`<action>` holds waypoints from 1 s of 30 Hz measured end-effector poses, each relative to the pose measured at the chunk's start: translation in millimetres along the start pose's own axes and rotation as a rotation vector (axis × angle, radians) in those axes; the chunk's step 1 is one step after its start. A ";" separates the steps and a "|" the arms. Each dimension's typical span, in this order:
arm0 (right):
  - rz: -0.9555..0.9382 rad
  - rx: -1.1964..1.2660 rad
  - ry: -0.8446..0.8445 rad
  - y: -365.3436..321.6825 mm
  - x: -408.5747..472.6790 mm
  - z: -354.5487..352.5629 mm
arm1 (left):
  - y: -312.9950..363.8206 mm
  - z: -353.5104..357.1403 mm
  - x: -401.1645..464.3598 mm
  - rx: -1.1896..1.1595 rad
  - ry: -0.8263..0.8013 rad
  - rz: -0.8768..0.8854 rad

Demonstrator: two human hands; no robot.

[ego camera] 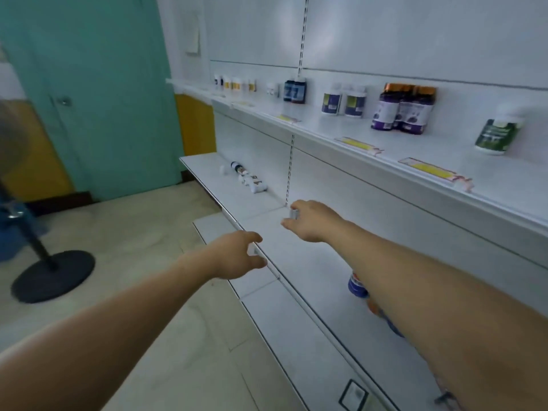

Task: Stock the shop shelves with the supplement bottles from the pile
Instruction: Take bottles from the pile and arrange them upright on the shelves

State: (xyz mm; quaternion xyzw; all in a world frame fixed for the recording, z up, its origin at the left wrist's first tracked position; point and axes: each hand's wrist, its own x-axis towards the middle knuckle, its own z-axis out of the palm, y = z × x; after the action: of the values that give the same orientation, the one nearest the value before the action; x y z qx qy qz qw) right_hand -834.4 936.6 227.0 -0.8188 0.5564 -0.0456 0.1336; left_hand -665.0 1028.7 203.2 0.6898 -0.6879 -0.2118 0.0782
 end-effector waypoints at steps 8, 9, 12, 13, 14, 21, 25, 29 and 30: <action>0.039 0.093 -0.009 -36.9 188.2 6.6 | -92.5 -62.1 146.0 -0.021 -0.025 -0.060; 0.032 0.101 -0.004 -46.8 210.3 7.4 | -106.9 -70.0 161.2 -0.019 -0.024 -0.057; 0.001 0.105 0.029 -71.6 269.8 16.3 | -148.8 -87.9 203.1 -0.014 -0.029 -0.039; -0.002 0.109 0.036 -82.0 293.3 21.0 | -167.0 -95.6 221.0 -0.010 -0.029 -0.035; 0.003 0.115 0.039 -93.2 319.8 27.1 | -189.3 -103.8 242.2 -0.006 -0.029 -0.031; 0.154 0.226 0.071 -160.6 492.1 66.6 | -341.6 -173.5 388.8 -0.028 -0.092 0.025; 0.295 0.263 0.062 -177.9 567.9 71.5 | -401.8 -215.7 465.0 0.018 -0.178 0.056; 0.425 0.282 0.071 -170.3 633.8 79.4 | -437.2 -241.1 550.4 0.010 -0.246 0.088; 0.457 0.281 0.074 -165.7 650.2 83.5 | -444.5 -243.1 574.1 0.004 -0.262 0.096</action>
State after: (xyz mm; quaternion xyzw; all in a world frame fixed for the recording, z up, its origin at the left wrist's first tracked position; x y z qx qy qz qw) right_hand -421.8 407.5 143.4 -0.6431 0.7196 -0.1209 0.2324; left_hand -181.4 438.6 137.9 0.6227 -0.7248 -0.2948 -0.0037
